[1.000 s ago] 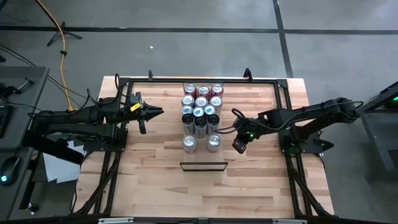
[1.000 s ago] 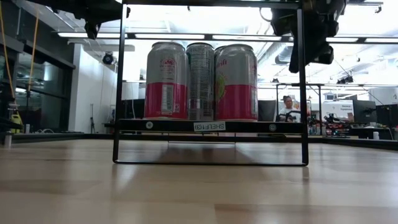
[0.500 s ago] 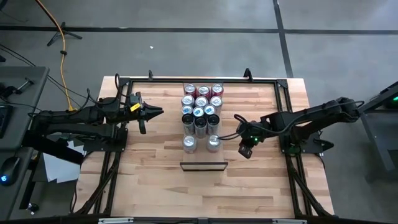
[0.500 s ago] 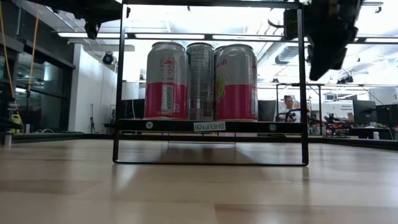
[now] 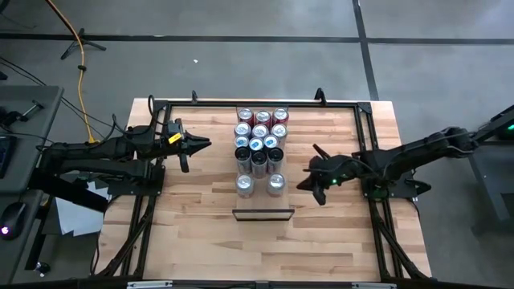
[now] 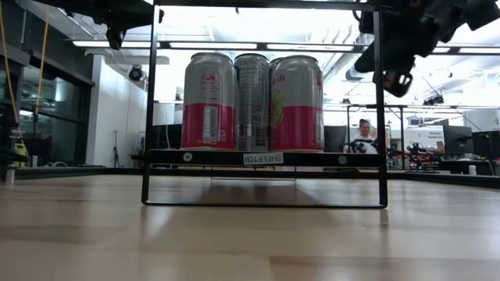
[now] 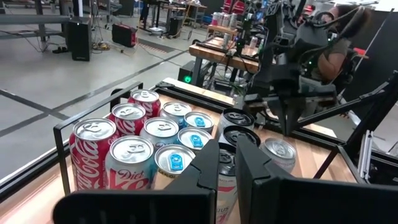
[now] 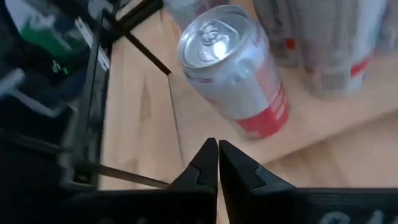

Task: Place canned beverage on shelf
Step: Put the pink soda can on the shelf aligned with the other pink white soda can

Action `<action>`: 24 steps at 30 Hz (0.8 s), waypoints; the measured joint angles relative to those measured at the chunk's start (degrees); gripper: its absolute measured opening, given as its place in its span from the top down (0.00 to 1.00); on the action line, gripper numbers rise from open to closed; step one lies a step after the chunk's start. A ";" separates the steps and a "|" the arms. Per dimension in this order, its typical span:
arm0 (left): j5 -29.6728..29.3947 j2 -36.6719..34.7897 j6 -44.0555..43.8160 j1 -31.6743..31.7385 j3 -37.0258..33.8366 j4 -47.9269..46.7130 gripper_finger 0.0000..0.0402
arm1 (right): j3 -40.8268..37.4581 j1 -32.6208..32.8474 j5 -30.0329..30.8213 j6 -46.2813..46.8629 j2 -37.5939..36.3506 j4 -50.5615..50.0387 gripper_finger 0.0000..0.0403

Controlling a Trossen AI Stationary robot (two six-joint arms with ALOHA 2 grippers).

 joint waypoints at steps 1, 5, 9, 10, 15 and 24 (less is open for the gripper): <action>0.00 0.00 0.00 0.00 0.00 0.00 1.00 | -0.01 0.00 0.22 -2.64 0.31 0.34 1.00; 0.02 0.00 0.00 0.00 0.00 -0.03 1.00 | -0.09 0.00 2.63 -7.63 1.40 0.23 1.00; 0.00 0.00 -0.02 0.00 0.00 -0.06 1.00 | -0.09 0.00 4.06 -10.17 3.14 0.67 1.00; 0.00 0.00 -0.02 0.00 0.00 -0.07 1.00 | -0.09 0.00 4.07 -10.80 3.68 0.60 1.00; 0.01 0.00 -0.04 0.00 0.00 -0.07 1.00 | -0.09 0.00 4.05 -14.57 7.47 2.61 1.00; -0.76 0.00 -0.04 -0.02 0.00 -0.52 1.00 | -0.09 0.00 4.53 -16.03 13.42 9.07 1.00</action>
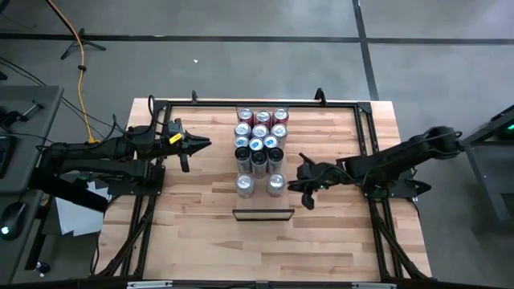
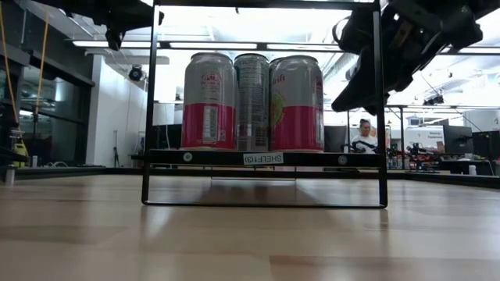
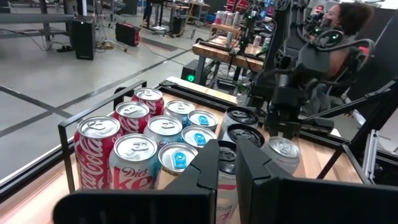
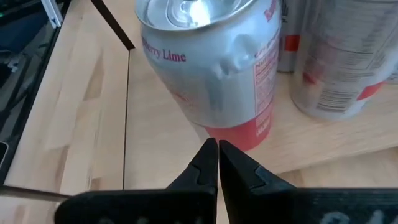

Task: Place canned beverage on shelf
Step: Put the pink soda can on the shelf aligned with the other pink white soda can

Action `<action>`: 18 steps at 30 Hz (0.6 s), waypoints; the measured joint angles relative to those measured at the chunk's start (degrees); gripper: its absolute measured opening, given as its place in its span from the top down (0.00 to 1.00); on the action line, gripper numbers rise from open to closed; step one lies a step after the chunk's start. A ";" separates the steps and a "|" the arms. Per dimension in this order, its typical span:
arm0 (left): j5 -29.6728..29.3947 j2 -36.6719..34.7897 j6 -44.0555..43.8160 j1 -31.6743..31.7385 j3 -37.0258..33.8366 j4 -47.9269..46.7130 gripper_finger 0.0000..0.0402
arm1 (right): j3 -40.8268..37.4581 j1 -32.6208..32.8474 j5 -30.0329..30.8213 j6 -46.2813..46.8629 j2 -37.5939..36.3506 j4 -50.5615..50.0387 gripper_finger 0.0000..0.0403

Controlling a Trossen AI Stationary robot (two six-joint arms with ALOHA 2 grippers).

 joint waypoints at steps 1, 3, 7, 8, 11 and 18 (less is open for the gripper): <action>-0.07 0.04 0.00 0.01 0.00 0.02 1.00 | 0.00 0.00 -0.02 0.04 0.56 0.57 1.00; -0.10 0.07 0.00 0.02 0.00 -0.06 1.00 | 0.00 0.00 -0.03 0.04 1.49 1.32 1.00; -0.10 0.04 -0.13 0.02 0.00 -0.60 1.00 | 0.00 0.00 0.00 0.03 2.34 2.07 1.00; -0.10 0.04 -0.11 0.02 0.00 -0.65 1.00 | 0.00 0.00 0.00 0.03 2.34 2.19 1.00; -0.10 0.04 -0.11 0.02 0.00 -0.84 1.00 | 0.00 0.00 0.00 0.03 2.34 2.19 1.00; -0.10 0.03 -0.09 0.01 0.00 -1.93 1.00 | 0.00 0.00 0.02 3.08 2.31 2.18 1.00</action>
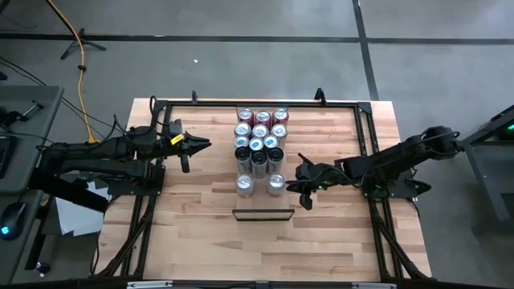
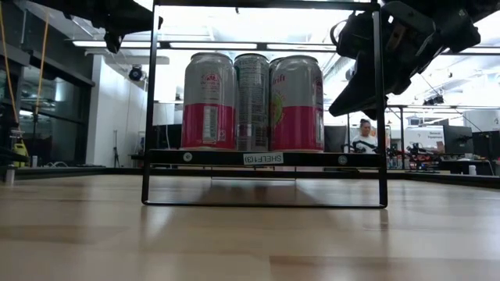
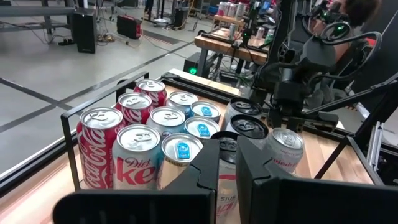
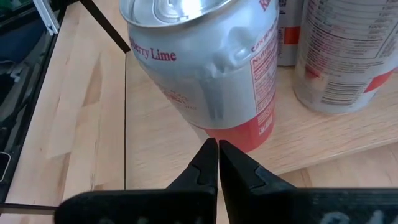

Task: Place canned beverage on shelf
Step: Put the pink soda can on the shelf aligned with the other pink white soda can

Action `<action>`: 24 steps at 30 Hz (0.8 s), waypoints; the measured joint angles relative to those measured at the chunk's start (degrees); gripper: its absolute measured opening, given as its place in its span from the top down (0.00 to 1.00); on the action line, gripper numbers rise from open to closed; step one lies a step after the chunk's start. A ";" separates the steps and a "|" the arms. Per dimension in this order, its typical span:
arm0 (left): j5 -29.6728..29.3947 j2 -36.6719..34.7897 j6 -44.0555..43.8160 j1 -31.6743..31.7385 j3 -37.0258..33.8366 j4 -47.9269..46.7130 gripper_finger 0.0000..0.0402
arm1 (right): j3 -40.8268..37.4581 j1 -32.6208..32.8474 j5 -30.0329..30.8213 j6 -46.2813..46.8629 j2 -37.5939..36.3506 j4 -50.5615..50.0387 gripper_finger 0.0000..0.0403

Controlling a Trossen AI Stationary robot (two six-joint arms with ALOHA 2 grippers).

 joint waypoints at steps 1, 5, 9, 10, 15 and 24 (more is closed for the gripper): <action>0.00 0.00 0.00 0.01 0.00 0.00 1.00 | 0.00 0.00 0.00 0.10 0.00 0.01 1.00; 0.00 -0.01 0.00 0.01 0.00 0.08 1.00 | 0.00 0.00 0.00 0.05 0.00 0.00 1.00; 0.00 -0.01 -0.46 -0.03 -0.06 0.31 1.00 | 0.00 0.00 0.01 -0.01 -0.02 0.00 1.00; 0.05 -0.05 -0.53 -0.15 -0.31 0.55 1.00 | 0.00 0.00 0.00 -0.01 -0.02 0.00 1.00; 0.45 -1.74 -2.48 -1.66 -4.78 5.26 1.00 | 0.00 0.00 0.02 -0.01 -0.04 0.00 1.00; -3.04 -6.19 -8.84 -7.34 -18.22 18.26 1.00 | 0.00 0.00 0.03 -0.03 -0.04 0.00 1.00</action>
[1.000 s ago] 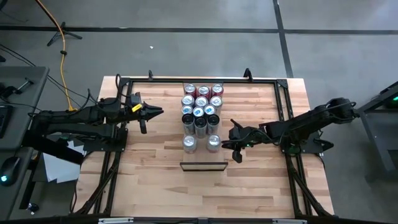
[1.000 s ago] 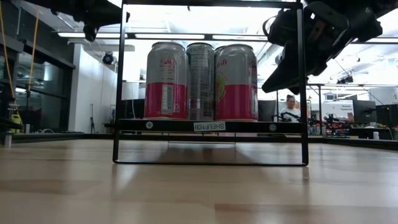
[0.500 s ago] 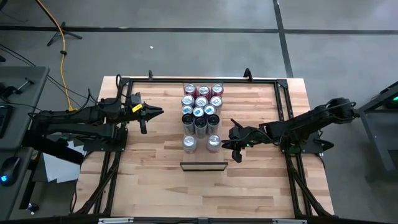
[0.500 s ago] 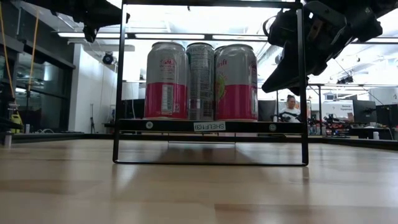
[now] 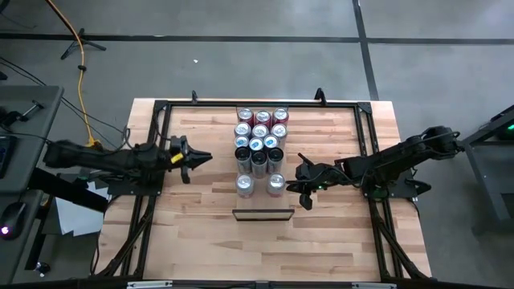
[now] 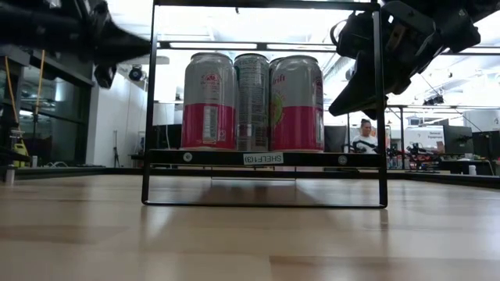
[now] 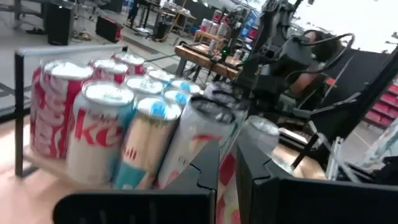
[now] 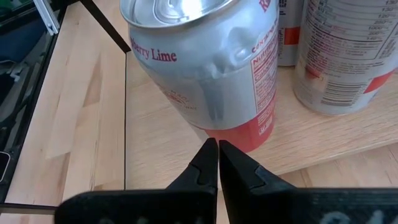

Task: Place canned beverage on shelf
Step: Put the pink soda can on the shelf aligned with the other pink white soda can

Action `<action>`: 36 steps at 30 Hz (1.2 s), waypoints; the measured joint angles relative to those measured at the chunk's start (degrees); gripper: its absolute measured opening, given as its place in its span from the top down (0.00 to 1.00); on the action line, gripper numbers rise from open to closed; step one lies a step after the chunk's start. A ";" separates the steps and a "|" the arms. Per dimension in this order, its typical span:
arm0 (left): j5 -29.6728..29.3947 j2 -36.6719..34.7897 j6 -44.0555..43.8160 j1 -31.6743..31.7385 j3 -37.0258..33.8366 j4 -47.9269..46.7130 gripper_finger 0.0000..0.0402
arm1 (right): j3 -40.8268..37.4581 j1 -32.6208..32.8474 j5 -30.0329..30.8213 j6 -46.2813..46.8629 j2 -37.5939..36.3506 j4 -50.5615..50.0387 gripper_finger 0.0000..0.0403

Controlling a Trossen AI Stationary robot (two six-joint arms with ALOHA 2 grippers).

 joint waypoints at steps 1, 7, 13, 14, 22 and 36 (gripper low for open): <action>-1.16 0.04 -0.33 -0.63 -1.52 1.73 1.00 | 0.00 0.00 -0.01 0.00 0.00 0.02 1.00; -4.11 0.09 -2.74 -3.22 -7.96 7.85 1.00 | 0.00 0.00 1.74 -0.02 0.00 0.46 1.00; -4.10 0.49 -3.17 -4.01 -8.10 5.04 1.00 | 0.00 0.00 5.15 -0.02 0.00 0.83 1.00; -4.11 0.48 -3.17 -4.01 -8.10 4.83 1.00 | 0.00 0.00 5.14 -0.02 0.00 0.85 1.00; -4.08 2.44 -3.83 -4.01 -8.10 3.67 1.00 | 0.02 -0.02 3.84 -1.53 0.00 3.75 1.00; -3.41 3.12 -4.60 -3.99 -8.10 3.71 1.00 | 0.02 -0.26 4.06 -2.45 0.00 6.03 1.00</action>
